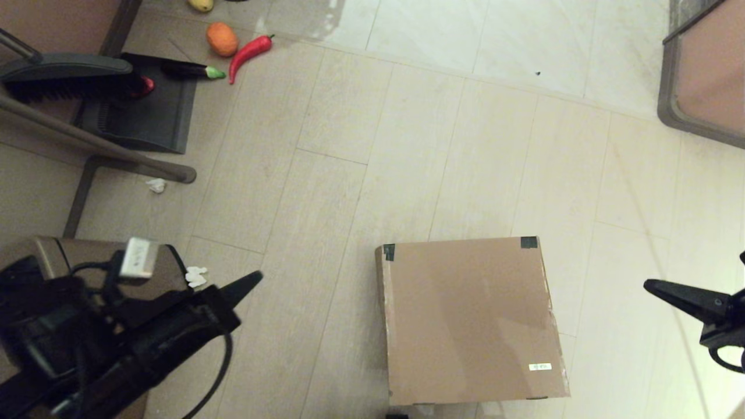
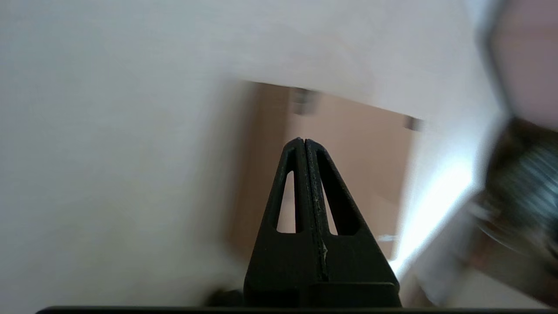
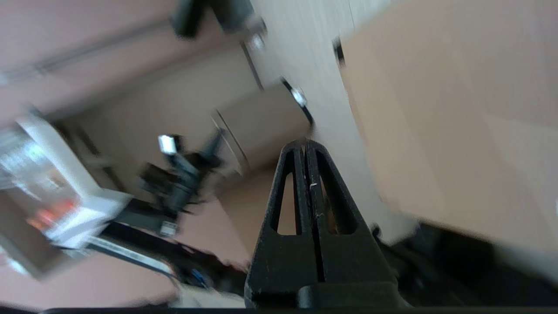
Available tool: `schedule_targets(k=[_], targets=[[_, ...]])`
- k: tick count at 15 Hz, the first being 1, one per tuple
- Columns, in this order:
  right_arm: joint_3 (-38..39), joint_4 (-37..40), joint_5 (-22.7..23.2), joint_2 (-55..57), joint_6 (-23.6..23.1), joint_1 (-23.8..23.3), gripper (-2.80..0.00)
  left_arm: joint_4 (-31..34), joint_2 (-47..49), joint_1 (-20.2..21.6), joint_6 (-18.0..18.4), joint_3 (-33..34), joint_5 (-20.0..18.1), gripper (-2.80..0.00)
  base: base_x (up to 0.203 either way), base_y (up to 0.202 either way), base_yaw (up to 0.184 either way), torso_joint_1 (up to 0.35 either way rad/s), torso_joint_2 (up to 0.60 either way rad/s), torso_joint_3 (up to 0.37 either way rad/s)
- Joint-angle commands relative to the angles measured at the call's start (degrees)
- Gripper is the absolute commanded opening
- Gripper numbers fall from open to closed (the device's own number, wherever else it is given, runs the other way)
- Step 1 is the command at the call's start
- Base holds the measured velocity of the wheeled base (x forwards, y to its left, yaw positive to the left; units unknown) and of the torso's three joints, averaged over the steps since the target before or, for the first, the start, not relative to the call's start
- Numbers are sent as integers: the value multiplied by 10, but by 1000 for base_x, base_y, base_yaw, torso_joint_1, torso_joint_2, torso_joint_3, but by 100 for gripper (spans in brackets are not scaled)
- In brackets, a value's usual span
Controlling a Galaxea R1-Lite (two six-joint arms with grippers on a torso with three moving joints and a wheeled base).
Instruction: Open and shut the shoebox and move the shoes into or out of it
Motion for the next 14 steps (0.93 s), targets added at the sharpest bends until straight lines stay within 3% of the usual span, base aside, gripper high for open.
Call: schedule_targets(k=[1,2,4,8,11,14], targets=[[69,-5,5,-32,-84,0,-280,36,-169,93,13,61,-3,-280,0,0,0,0,0,0],[84,1,2,-63,-115,-2,-280,77,-220,123,26,67,-10,-280,0,0,0,0,0,0],[83,19,-2,-115,-124,-4,-280,177,-314,149,68,73,-27,-280,0,0,0,0,0,0],[83,66,-5,-183,-128,-52,-280,516,-498,167,236,76,-45,-280,0,0,0,0,0,0],[83,152,-5,-245,-128,-93,-280,779,-649,167,298,50,-9,-280,0,0,0,0,0,0],[83,172,-5,-252,-128,-102,-280,840,-768,174,314,39,27,-280,0,0,0,0,0,0]])
